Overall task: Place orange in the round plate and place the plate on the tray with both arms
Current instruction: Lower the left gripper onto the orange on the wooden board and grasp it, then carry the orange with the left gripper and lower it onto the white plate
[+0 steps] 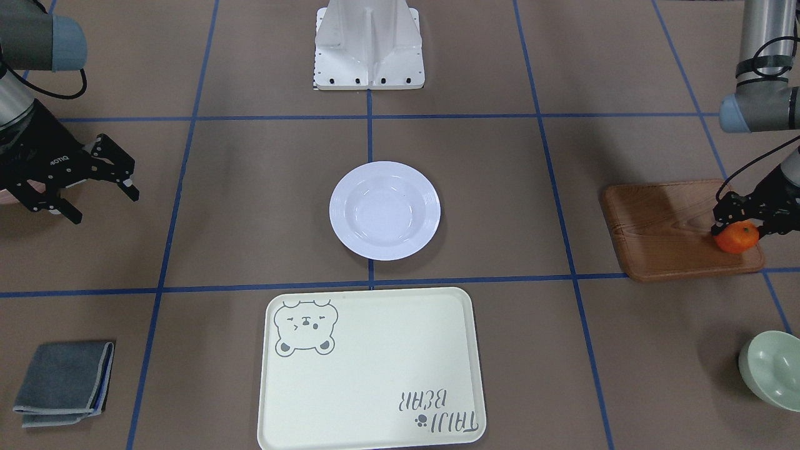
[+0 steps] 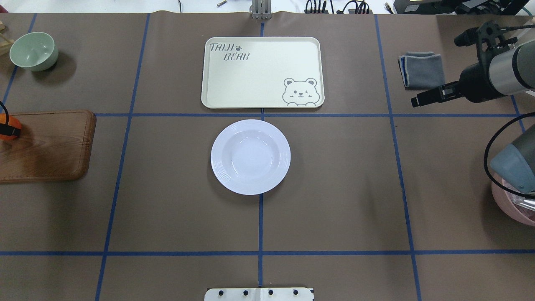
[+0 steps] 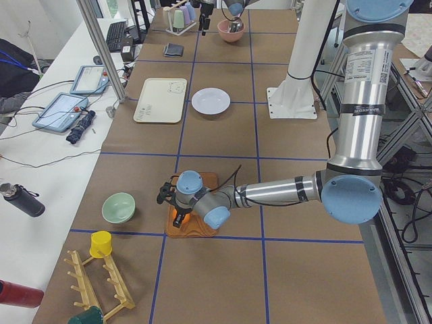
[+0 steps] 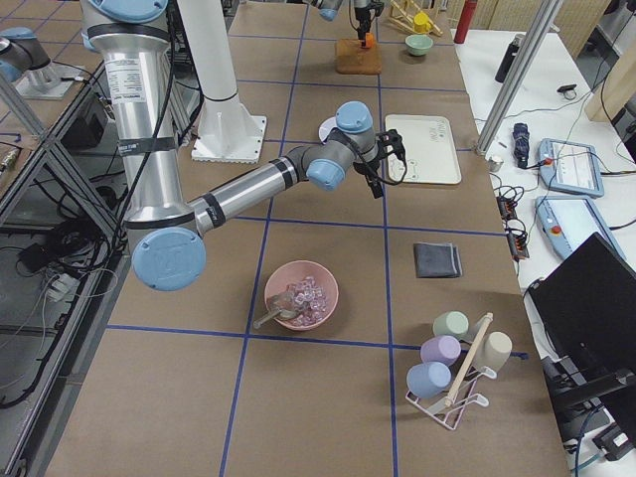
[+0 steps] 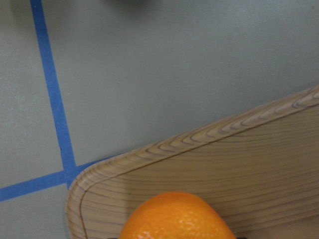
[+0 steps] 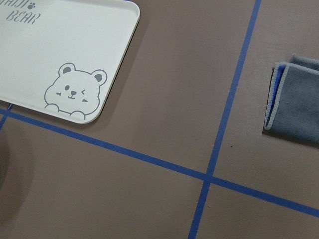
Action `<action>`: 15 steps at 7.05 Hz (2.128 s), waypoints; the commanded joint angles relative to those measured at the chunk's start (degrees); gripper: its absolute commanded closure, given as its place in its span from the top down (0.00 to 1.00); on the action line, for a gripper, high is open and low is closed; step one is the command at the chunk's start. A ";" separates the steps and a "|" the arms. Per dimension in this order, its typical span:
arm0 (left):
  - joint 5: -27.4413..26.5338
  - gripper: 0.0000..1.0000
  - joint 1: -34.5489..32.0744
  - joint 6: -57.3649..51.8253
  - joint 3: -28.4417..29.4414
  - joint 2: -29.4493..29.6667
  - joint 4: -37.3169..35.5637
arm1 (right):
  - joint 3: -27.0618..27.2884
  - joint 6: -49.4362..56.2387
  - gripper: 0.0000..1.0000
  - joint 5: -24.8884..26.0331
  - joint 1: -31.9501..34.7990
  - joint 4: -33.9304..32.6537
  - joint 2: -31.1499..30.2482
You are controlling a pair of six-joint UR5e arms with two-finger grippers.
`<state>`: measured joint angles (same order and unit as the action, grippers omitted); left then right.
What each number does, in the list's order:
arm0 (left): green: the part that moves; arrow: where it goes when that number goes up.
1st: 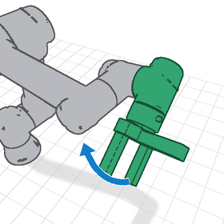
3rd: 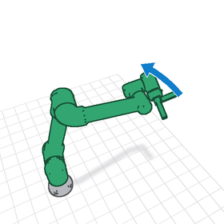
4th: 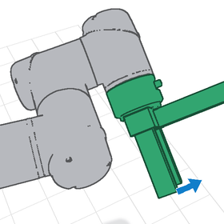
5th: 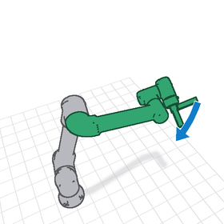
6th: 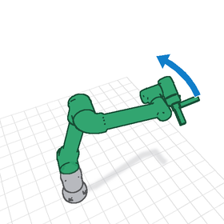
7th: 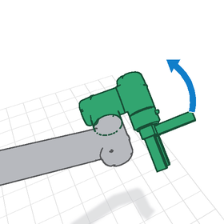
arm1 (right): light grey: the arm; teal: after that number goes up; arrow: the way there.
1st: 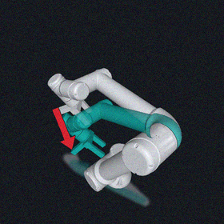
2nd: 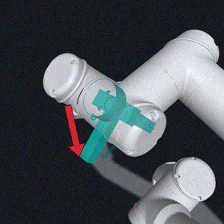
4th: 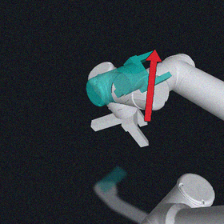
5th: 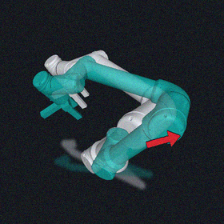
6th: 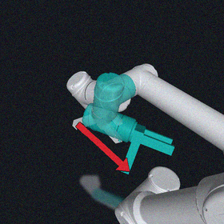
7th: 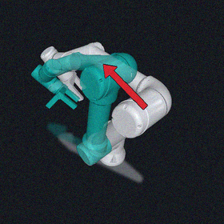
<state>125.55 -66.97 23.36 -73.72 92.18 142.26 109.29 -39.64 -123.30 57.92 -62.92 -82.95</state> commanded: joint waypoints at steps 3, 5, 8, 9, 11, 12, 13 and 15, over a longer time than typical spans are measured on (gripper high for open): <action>-0.39 0.24 -0.10 8.21 -20.43 4.83 -20.81 | -0.21 -0.09 1.00 0.08 0.00 0.07 0.07; -5.01 0.26 8.37 22.36 -25.67 13.86 -29.11 | -0.39 -0.17 1.00 0.16 -0.09 0.07 0.16; -17.83 0.26 25.68 38.90 -24.63 32.48 -46.24 | -0.39 -0.18 1.00 0.25 -0.18 0.07 0.60; -20.14 0.26 28.97 42.09 -23.32 35.23 -46.72 | -0.48 -0.18 1.00 0.25 -0.09 0.07 0.69; -25.57 0.26 34.68 47.55 -19.72 39.81 -46.81 | -0.57 -0.18 1.00 0.25 -0.18 0.07 0.78; -27.01 0.28 36.45 48.87 -16.92 41.83 -46.81 | -0.57 -0.18 1.00 0.25 -0.18 0.07 0.78; -27.54 0.31 37.43 50.37 -15.06 43.25 -46.72 | -0.57 -0.18 1.00 0.25 -0.09 0.07 0.78; -30.36 0.37 40.06 50.56 -12.95 43.96 -46.63 | -0.57 -0.18 1.00 0.16 -0.09 0.07 0.78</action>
<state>96.47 -28.44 73.55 -88.16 135.40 95.55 108.72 -39.82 -123.10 57.78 -62.84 -82.18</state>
